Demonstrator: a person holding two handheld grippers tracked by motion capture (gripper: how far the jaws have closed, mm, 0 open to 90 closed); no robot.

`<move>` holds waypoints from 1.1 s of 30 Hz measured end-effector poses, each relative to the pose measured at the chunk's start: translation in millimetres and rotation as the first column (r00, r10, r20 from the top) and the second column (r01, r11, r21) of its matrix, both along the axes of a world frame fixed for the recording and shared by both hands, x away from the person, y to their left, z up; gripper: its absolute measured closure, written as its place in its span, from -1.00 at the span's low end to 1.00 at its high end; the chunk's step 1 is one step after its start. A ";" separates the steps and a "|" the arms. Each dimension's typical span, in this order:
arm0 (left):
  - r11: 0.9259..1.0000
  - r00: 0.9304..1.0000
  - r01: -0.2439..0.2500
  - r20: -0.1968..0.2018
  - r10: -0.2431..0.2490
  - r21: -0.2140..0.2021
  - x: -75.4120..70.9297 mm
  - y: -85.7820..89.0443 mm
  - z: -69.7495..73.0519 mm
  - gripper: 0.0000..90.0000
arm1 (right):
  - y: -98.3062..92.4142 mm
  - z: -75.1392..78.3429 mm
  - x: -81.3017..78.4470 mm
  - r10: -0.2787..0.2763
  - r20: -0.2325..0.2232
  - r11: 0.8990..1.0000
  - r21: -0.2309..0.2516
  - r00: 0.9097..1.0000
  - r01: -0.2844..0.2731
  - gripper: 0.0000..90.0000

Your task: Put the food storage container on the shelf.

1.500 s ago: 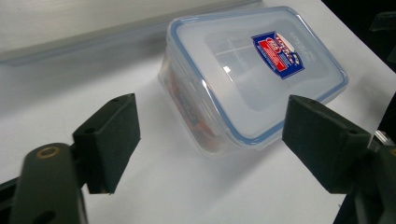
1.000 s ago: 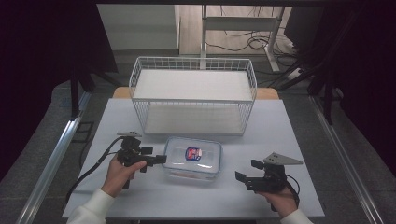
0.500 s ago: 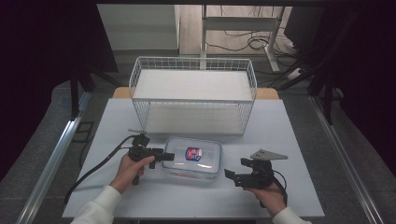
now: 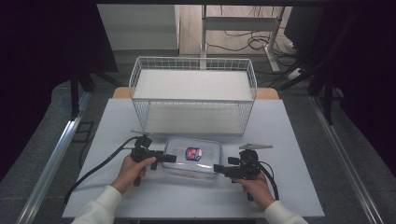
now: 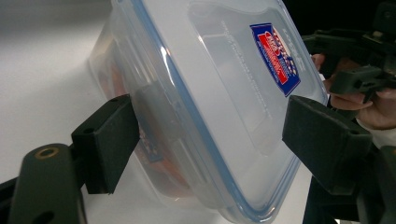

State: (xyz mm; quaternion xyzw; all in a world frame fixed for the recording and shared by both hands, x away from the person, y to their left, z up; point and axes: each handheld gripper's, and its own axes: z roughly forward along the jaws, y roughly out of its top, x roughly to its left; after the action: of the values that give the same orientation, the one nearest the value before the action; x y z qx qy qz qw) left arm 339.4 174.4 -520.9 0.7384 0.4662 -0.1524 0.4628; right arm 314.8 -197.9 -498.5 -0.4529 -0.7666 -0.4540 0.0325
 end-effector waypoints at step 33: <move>1.000 1.000 -0.007 -0.003 0.007 -0.030 -1.8 8.3 0.0 -0.30 | -3.7 -12.0 19.4 -0.020 -0.253 0.982 0.174 0.967 0.066 -0.18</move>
State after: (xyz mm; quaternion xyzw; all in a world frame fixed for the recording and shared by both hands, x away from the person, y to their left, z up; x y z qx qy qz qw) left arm 337.6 182.7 -520.8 0.7295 0.4671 -0.1586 0.4738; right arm 334.1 -201.6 -510.6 -0.5182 -0.7018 -0.4618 0.1601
